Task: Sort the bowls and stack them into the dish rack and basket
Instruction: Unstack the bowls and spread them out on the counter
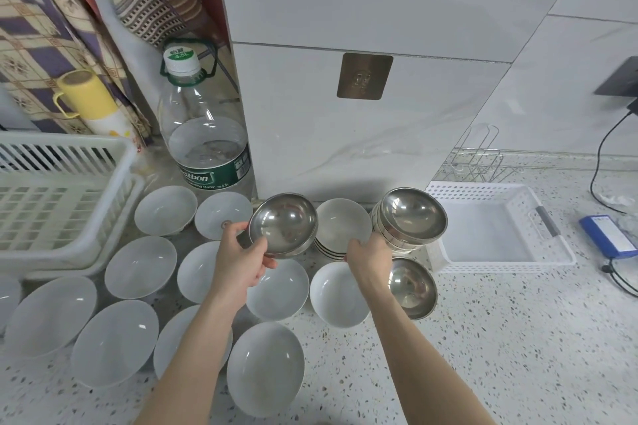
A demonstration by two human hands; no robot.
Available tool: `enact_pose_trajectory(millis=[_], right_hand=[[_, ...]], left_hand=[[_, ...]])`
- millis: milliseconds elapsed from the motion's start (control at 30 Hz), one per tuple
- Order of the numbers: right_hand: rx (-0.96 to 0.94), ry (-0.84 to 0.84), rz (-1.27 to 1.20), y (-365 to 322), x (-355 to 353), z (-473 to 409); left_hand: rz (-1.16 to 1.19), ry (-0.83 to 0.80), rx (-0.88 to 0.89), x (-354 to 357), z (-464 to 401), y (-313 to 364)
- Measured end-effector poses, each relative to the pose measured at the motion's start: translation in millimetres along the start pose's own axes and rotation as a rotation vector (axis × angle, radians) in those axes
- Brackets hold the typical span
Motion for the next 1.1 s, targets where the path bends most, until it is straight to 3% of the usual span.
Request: enact_pose_trajectory(millis=[300, 533, 633, 800, 1100], right_hand=[[-0.052, 0.056, -0.028, -3.5, 3.0, 5.2], [-0.234, 0.086, -0.091, 2.4, -8.0, 24.3], [-0.342, 0.026, -0.209, 19.8, -25.3, 44.7], [-0.333, -0.128, -0.303, 72.7, -59.9, 71.9], [-0.233, -0.379, -0.071, 151.3, -48.9, 119.0]], left_hand=[[0.015, 0.024, -0.035, -13.6, 18.1, -14.6], [0.087, 0.094, 0.01, -20.0, 40.5, -16.1], [0.151, 0.131, 0.042, -19.5, 53.7, -17.5], [0.182, 0.137, 0.044, -15.4, 74.0, -28.0], [0.139, 0.102, -0.005, -2.1, 97.2, -51.8]])
Point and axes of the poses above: each hand's wrist, its own z-axis away from the middle knuckle, its own x-axis out of the palm, y = z × x, the point moved 1 cm from there along -z, towards the middle knuckle, and after that the axes turned 5 degrees about -y, right-handed, at the moved point
